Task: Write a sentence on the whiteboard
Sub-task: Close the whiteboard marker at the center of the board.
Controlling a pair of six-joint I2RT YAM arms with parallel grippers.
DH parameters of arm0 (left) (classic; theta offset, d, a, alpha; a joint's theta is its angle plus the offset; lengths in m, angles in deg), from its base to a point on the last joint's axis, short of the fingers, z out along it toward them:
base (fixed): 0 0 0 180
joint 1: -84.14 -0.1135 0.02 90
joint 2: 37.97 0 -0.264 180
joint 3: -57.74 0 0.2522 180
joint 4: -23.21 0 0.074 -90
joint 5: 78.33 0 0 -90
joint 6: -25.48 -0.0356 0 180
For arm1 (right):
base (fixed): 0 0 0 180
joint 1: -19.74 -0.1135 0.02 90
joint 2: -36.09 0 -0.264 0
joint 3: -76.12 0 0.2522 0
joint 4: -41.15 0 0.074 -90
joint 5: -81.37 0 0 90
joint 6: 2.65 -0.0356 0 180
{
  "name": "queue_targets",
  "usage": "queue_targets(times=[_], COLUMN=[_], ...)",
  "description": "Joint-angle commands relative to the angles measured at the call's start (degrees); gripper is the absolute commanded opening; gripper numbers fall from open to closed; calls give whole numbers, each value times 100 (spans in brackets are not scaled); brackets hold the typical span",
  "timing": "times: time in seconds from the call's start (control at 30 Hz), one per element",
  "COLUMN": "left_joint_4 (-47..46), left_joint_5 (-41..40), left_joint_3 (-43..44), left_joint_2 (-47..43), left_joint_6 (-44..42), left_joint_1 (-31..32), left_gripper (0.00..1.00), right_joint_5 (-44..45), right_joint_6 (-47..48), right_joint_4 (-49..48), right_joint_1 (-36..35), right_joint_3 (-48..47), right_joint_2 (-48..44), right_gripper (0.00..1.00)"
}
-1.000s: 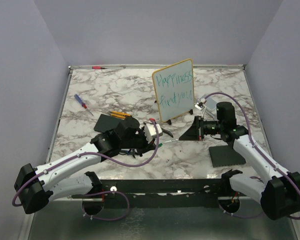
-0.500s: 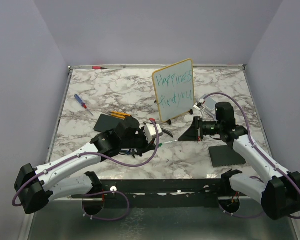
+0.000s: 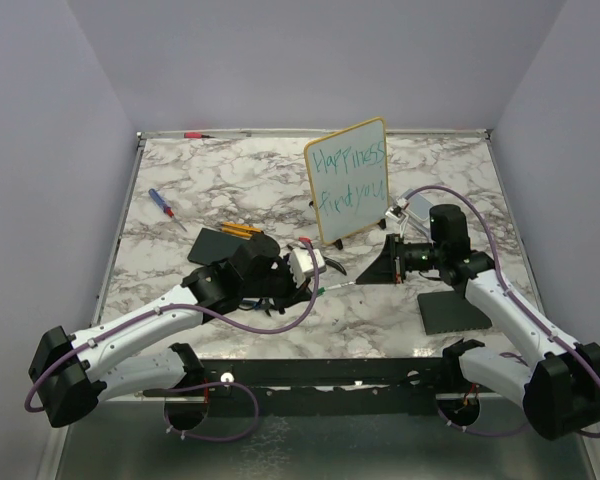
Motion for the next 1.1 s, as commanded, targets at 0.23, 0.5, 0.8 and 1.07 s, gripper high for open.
queue_targets(times=[0.23, 0.5, 0.8, 1.07], left_joint_4=[22, 25, 4, -27], left_joint_5=[169, 230, 570, 720], left_joint_3=[101, 83, 101, 110], left_joint_2=[-72, -215, -273, -269], left_joint_6=[-7, -26, -29, -30], left_joint_1=[17, 14, 22, 94], left_gripper=[0, 0, 0, 0], right_joint_5=[-214, -59, -57, -165], right_joint_6=[13, 87, 114, 125], right_joint_4=[-6, 117, 162, 164], right_joint_1=[-207, -212, -210, -212], right_joint_3=[-116, -150, -181, -219], right_joint_2=[78, 124, 154, 148], right_gripper=[1, 1, 1, 1])
